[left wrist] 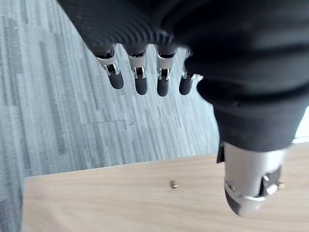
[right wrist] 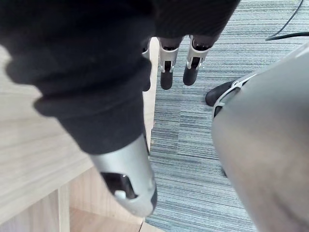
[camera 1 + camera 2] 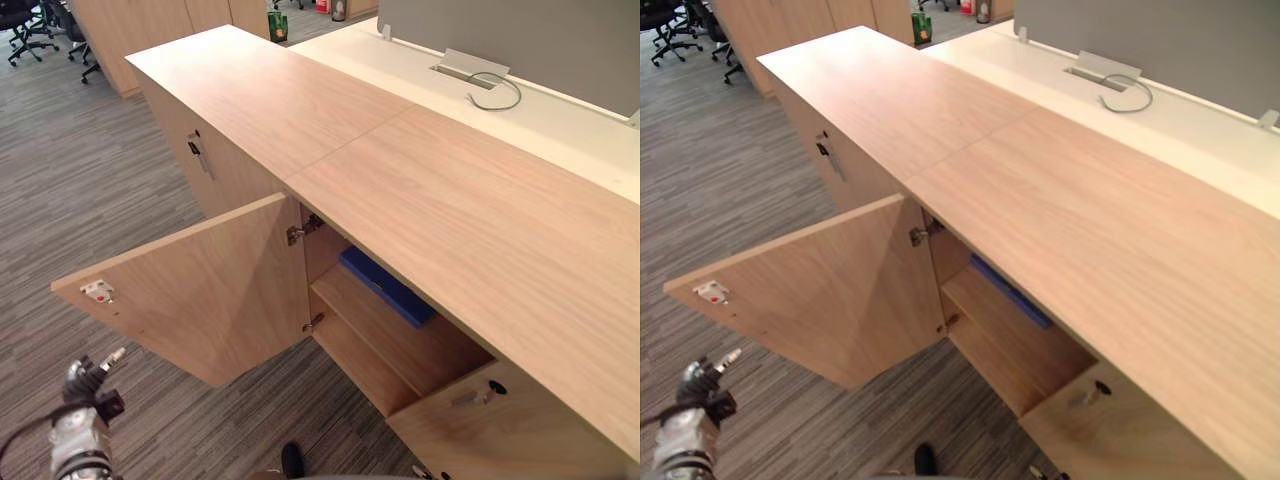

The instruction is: Walk over to the cabinet, pick up the folder, carry it to the office cabinet, place the folder inside the office cabinet, then close the office cabinet door

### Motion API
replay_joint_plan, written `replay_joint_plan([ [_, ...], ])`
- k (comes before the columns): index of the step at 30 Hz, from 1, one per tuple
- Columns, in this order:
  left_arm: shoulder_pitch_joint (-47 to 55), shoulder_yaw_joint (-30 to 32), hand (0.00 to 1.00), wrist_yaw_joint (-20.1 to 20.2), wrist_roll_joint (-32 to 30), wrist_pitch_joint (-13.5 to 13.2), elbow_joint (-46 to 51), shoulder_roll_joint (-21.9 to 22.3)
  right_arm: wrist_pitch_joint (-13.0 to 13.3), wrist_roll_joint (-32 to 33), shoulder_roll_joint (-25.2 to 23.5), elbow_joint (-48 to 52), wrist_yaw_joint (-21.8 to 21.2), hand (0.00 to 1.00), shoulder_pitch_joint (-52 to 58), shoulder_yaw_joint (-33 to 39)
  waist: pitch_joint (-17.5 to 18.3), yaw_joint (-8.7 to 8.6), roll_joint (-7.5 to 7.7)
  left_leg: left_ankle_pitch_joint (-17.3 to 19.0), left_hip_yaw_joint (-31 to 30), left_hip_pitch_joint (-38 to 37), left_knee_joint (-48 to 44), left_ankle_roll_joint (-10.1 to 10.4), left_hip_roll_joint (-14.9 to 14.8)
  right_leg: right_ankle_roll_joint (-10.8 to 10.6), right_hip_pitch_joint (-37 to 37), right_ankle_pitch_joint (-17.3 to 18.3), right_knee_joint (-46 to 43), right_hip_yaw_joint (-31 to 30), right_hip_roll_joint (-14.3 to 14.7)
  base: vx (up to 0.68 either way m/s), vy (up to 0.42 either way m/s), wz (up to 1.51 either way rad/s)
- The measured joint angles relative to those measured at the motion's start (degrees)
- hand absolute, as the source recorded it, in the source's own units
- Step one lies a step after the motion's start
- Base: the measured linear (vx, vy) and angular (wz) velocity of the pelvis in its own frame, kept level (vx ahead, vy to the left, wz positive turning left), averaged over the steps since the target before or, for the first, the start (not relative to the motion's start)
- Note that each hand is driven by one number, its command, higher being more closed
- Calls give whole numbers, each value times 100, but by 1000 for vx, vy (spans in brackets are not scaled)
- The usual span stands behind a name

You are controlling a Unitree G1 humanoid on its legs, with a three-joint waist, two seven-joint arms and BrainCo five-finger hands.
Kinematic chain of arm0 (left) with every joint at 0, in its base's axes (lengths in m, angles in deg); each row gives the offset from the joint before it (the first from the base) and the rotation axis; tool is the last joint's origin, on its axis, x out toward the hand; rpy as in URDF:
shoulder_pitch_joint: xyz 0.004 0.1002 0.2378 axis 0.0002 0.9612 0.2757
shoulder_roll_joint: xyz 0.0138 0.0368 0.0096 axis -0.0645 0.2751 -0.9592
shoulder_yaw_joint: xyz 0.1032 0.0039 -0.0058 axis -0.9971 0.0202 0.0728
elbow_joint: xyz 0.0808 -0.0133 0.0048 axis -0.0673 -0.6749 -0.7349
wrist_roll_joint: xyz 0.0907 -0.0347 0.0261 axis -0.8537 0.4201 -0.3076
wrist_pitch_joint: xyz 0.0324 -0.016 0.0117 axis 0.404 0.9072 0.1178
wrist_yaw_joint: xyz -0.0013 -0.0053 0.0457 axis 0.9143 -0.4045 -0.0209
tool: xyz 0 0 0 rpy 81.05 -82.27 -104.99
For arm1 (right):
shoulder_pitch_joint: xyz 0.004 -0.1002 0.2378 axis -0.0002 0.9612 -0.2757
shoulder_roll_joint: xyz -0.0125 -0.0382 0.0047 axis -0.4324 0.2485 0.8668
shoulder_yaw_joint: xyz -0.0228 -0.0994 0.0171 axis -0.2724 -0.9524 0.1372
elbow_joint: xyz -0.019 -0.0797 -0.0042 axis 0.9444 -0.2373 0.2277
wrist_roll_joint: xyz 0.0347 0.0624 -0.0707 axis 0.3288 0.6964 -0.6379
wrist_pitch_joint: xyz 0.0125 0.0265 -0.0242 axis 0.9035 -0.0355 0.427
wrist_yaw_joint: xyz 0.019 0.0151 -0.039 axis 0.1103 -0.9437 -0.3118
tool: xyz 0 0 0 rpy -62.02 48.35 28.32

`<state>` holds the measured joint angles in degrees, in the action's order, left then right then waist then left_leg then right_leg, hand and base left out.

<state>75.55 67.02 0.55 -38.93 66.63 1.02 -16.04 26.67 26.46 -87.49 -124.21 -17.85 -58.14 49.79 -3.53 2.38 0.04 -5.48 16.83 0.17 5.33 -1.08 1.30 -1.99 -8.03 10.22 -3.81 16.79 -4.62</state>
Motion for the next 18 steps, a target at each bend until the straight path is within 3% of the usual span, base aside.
replay_joint_plan([
  [5, -695, -910, 0, -219, -529, -18, 247, -656, 23, 10, 12, -3, -81, 0, 13, -50, 11, 8, -8, 41, -26, -135, -1, 61, -101, 68, -99, -36, -71, -6, 90, 19, -48, 2],
  [12, -861, -1764, 0, -553, -713, 26, 452, -768, 13, 10, 64, -28, -90, 0, 202, -43, 9, 56, -9, 35, -96, -123, -26, 69, -105, 69, -62, -35, -187, -7, 84, -19, -13, 7],
  [18, -622, -3153, 0, -341, -450, 33, 764, -1031, 14, -1, 146, -75, -91, 0, 162, -74, 7, 114, -2, -81, -193, 86, -26, 47, -35, 60, 167, -40, -304, -4, 3, -82, 35, 10],
])
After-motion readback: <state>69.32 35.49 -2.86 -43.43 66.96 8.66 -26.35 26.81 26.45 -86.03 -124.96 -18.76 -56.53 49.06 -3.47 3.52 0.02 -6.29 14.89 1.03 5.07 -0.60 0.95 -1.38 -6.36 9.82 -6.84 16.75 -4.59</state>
